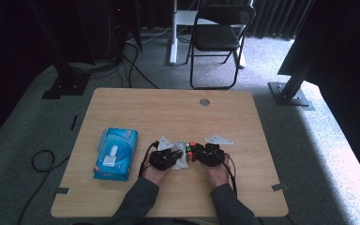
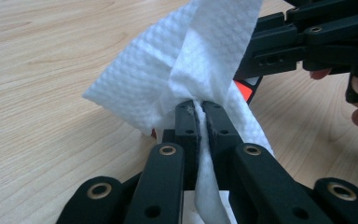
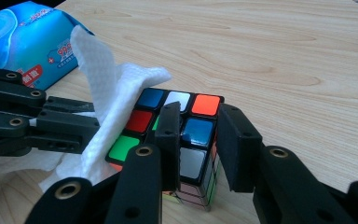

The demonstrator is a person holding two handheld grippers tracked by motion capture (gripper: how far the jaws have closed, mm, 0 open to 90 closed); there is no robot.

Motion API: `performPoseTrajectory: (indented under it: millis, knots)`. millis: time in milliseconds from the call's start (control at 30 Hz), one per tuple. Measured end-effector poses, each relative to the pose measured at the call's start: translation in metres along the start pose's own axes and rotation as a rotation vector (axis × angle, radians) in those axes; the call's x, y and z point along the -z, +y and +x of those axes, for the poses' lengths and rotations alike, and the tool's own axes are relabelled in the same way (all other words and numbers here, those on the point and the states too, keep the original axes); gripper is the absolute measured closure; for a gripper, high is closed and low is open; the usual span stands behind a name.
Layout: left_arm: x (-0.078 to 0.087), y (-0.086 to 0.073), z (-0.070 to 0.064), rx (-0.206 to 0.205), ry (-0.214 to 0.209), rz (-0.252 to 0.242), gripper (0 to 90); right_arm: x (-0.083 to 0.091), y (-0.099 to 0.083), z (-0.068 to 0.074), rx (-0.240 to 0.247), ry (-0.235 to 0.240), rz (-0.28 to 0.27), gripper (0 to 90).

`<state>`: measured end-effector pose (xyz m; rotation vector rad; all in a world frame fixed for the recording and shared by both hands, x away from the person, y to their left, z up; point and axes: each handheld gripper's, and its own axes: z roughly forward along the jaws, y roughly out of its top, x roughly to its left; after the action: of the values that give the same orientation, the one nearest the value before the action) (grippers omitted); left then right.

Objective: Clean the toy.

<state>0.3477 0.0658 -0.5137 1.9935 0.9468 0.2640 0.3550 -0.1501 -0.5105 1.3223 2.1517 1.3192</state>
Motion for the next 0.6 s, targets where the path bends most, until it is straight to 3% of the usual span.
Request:
performPoseTrajectory:
  millis: [300,433,500,600]
  knots:
    - [-0.003,-0.002,0.006,0.02,-0.002,0.002,86.0,0.0,0.0,0.001,-0.004,-0.006,-0.002,70.7]
    - [-0.014,-0.008,0.007,0.019,0.035,0.069,86.1,0.0,0.0,0.001,-0.003,-0.006,-0.002,70.7]
    - [-0.016,-0.013,0.008,0.046,0.028,0.062,86.3,0.0,0.0,0.001,-0.005,-0.005,-0.002,70.7]
    - [-0.023,-0.02,0.006,0.038,0.043,0.093,86.3,0.0,-0.001,0.0,-0.01,-0.002,-0.004,70.7]
